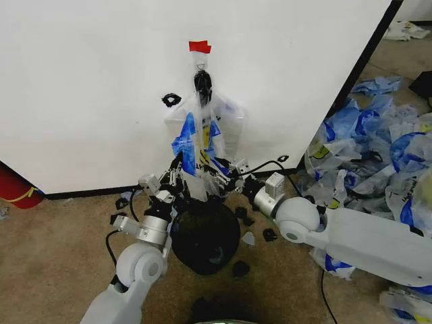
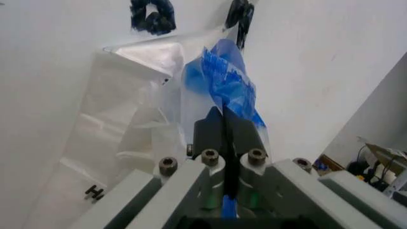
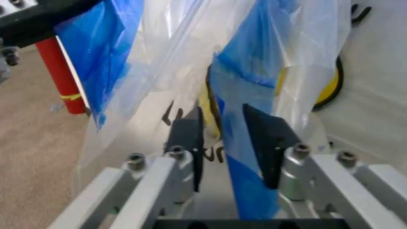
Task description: Pick up the garbage bag from the wall and place it over the trash bin.
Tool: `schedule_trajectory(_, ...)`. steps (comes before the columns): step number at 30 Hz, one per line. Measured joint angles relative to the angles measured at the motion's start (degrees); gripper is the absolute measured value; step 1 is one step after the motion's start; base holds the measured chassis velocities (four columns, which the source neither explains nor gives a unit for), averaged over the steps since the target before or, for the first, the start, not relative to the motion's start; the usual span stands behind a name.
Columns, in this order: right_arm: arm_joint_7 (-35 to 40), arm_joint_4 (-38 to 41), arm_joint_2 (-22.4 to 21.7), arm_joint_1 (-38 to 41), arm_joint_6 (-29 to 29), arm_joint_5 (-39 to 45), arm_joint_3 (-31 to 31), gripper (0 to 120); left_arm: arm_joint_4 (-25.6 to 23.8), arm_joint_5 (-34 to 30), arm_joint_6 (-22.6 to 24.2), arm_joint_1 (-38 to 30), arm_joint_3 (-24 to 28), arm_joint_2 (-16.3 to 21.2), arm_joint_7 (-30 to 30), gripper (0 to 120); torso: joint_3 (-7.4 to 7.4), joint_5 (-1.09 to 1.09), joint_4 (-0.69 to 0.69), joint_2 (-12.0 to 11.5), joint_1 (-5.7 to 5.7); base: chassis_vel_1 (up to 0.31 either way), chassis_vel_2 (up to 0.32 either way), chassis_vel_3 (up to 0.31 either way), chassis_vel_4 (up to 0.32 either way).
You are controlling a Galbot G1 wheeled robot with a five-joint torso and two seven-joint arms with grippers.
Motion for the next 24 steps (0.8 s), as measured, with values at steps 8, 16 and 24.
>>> schedule_trajectory(8,0.37,0.14,-0.41,-0.35,0.34,-0.46,0.29,0,0.00,0.44,-0.10,0.28,0.22,-0.12,0.02,0,0.00,0.00,0.00,0.00,0.00,0.000,0.000,0.000,0.000)
schedule_trajectory(16,0.95,1.54,-1.64,-2.85,1.28,-0.88,2.93,0,-0.04,0.48,-0.04,0.24,0.19,0.00,0.02,0,0.00,0.01,0.00,0.00,0.00,0.000,0.000,0.000,0.000)
schedule_trajectory(24,1.10,5.68,-4.34,-9.32,2.57,1.58,11.31,0,0.02,0.48,0.23,0.07,0.06,0.11,-0.08,0,0.00,0.02,0.01,0.00,0.00,0.000,0.000,0.000,0.000)
